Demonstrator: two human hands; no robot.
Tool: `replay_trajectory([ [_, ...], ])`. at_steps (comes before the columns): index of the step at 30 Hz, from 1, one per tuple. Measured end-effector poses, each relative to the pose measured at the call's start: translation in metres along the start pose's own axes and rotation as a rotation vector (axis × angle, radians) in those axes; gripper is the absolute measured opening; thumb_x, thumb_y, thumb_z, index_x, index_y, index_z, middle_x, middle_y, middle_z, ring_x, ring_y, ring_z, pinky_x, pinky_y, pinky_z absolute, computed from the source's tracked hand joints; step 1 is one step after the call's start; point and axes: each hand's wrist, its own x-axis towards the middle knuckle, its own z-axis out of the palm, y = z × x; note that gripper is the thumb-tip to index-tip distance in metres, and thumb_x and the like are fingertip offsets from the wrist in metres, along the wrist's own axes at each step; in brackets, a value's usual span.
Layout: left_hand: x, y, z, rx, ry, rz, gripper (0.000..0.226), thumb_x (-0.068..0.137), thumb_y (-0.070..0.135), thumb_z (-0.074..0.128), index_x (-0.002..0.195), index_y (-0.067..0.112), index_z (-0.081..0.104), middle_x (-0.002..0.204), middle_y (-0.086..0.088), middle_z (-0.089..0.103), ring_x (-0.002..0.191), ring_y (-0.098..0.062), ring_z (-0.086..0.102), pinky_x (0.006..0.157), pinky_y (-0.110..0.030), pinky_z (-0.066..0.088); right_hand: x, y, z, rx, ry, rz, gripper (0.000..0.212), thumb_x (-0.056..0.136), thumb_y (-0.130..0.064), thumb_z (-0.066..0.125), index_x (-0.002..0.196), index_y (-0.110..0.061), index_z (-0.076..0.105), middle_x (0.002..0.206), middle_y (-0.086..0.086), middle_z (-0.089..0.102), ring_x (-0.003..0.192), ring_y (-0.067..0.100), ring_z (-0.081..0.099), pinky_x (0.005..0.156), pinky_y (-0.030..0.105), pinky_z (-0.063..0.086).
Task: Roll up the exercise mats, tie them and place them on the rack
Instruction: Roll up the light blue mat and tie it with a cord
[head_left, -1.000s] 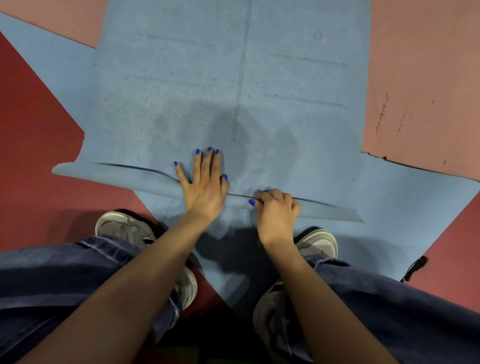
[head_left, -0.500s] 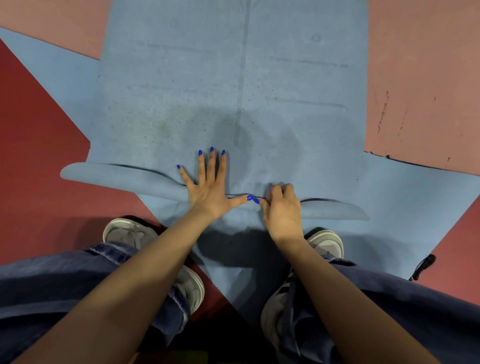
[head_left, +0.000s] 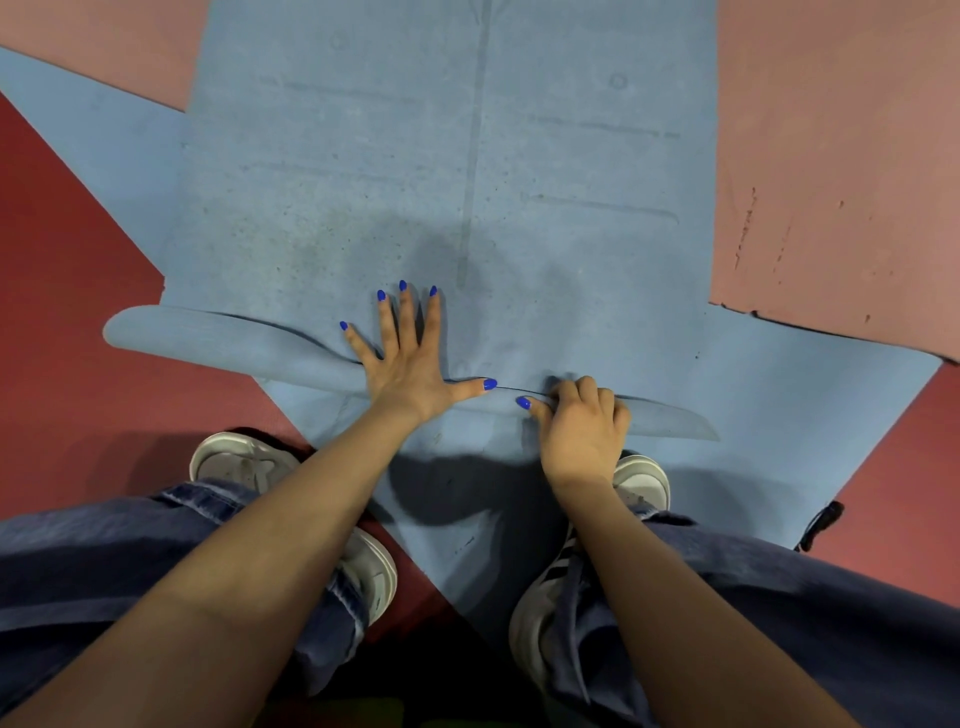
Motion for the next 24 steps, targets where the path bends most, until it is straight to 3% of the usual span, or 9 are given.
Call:
replay_trajectory([
  [4, 0.001, 0.000, -0.001, 0.002, -0.007, 0.009, 0.128, 0.057, 0.095, 0.036, 0.144, 0.029, -0.030, 0.154, -0.005, -0.033, 0.139, -0.030, -0.034, 0.103, -0.069, -0.017, 0.018, 0.012, -0.009, 0.105, -0.239, -0.008, 0.039, 0.089, -0.050, 0.054, 0.094, -0.012, 0.065, 0.099, 0.008, 0.060, 0.099, 0.031, 0.052, 0.085, 0.034, 0.021],
  [8, 0.004, 0.000, -0.002, 0.007, -0.022, 0.013, 0.128, 0.056, 0.096, 0.035, 0.144, 0.030, -0.031, 0.153, -0.005, -0.035, 0.138, -0.030, -0.036, 0.101, -0.069, -0.018, 0.034, 0.018, -0.012, 0.340, -0.375, 0.036, 0.030, 0.086, -0.044, 0.064, 0.082, -0.015, 0.053, 0.079, 0.003, 0.058, 0.082, 0.029, 0.056, 0.078, 0.033, 0.039],
  [11, 0.004, -0.001, -0.002, 0.024, -0.052, 0.015, 0.129, 0.055, 0.097, 0.033, 0.145, 0.029, -0.029, 0.153, -0.005, -0.034, 0.138, -0.029, -0.036, 0.102, -0.069, -0.018, 0.035, 0.021, -0.018, 0.448, -0.410, 0.071, 0.027, 0.086, -0.029, 0.067, 0.081, -0.013, 0.047, 0.064, -0.005, 0.049, 0.070, 0.024, 0.049, 0.067, 0.030, 0.038],
  [16, 0.004, 0.000, -0.004, 0.020, -0.073, 0.014, 0.127, 0.058, 0.095, 0.035, 0.148, 0.028, -0.024, 0.155, -0.003, -0.032, 0.140, -0.028, -0.033, 0.106, -0.068, -0.015, 0.045, 0.015, -0.024, 0.376, -0.470, 0.100, 0.031, 0.088, -0.029, 0.066, 0.070, -0.014, 0.045, 0.071, 0.004, 0.054, 0.079, 0.029, 0.055, 0.072, 0.035, 0.044],
  [20, 0.004, 0.000, -0.006, 0.017, -0.086, 0.020, 0.127, 0.058, 0.095, 0.036, 0.148, 0.028, -0.023, 0.154, -0.003, -0.032, 0.140, -0.028, -0.032, 0.106, -0.068, -0.014, 0.037, 0.010, -0.026, -0.008, -0.323, 0.042, 0.035, 0.090, -0.046, 0.057, 0.095, -0.012, 0.063, 0.110, 0.011, 0.050, 0.107, 0.031, 0.045, 0.091, 0.037, 0.032],
  [24, 0.005, 0.000, -0.006, 0.040, -0.094, 0.028, 0.130, 0.056, 0.096, 0.034, 0.148, 0.024, -0.024, 0.153, -0.007, -0.034, 0.140, -0.030, -0.033, 0.107, -0.070, -0.011, 0.011, 0.003, -0.029, -0.145, -0.166, 0.049, 0.031, 0.094, -0.037, 0.049, 0.109, -0.015, 0.065, 0.109, 0.011, 0.050, 0.105, 0.031, 0.041, 0.085, 0.039, 0.021],
])
